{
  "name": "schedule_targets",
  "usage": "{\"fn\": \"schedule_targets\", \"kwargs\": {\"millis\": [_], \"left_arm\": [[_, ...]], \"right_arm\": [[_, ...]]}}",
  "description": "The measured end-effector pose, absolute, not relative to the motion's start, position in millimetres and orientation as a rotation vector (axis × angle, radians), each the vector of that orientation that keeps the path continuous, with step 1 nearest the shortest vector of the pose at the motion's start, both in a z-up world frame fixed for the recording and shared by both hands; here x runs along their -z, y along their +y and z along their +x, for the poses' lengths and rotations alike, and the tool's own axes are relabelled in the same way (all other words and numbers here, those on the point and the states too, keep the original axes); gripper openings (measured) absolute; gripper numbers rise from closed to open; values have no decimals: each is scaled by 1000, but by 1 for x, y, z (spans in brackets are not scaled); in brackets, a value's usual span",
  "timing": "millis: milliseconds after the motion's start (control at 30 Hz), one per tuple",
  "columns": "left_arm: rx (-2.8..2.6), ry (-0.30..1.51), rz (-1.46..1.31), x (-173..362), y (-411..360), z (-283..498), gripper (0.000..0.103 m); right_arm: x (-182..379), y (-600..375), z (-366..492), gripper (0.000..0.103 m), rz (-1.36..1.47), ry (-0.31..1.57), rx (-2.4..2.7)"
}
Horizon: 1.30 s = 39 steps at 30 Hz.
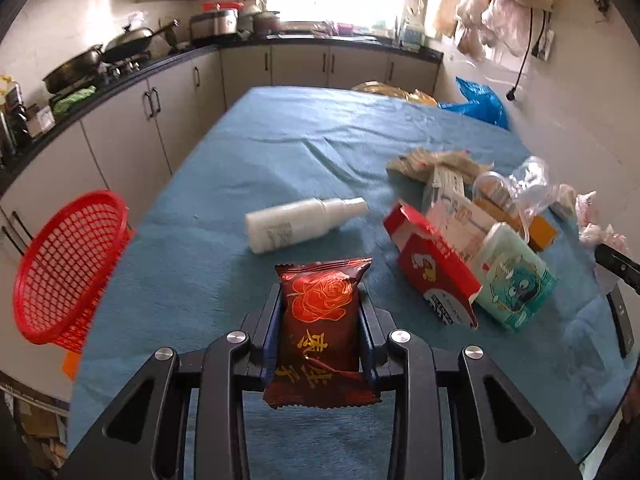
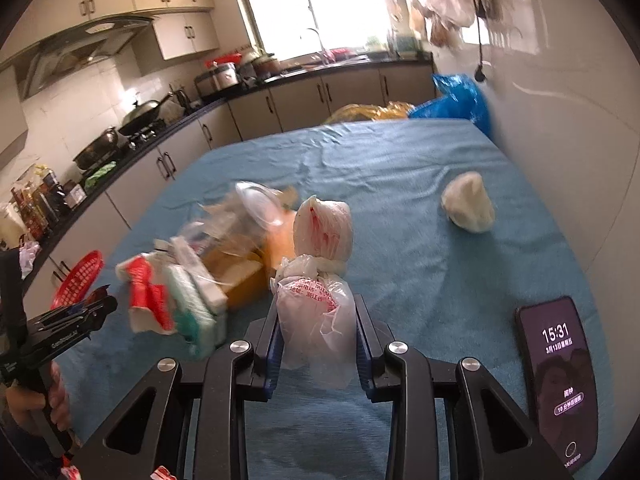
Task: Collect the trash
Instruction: 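Carry both held items over the red basket and open both tools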
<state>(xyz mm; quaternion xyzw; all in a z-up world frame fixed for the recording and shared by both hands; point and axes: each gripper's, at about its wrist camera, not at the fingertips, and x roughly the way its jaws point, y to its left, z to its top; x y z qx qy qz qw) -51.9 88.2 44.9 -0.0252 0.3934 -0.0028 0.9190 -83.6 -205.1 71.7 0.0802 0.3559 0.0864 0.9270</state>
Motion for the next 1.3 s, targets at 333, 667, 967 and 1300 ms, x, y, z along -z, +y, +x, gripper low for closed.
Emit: {"fn": "schedule_targets", "kwargs": {"millis": [333, 667, 967, 1300], "left_arm": [[-92, 724, -29, -61, 105, -65, 32], [-173, 677, -50, -68, 139, -80, 32], [-224, 653, -94, -75, 174, -92, 32], [-293, 632, -143, -79, 222, -98, 32]], "right_arm": [[-90, -144, -84, 33, 103, 719, -324], [-95, -78, -73, 33, 34, 744, -464], [-94, -13, -59, 33, -32, 778, -563], [-94, 56, -39, 33, -93, 812, -649]]}}
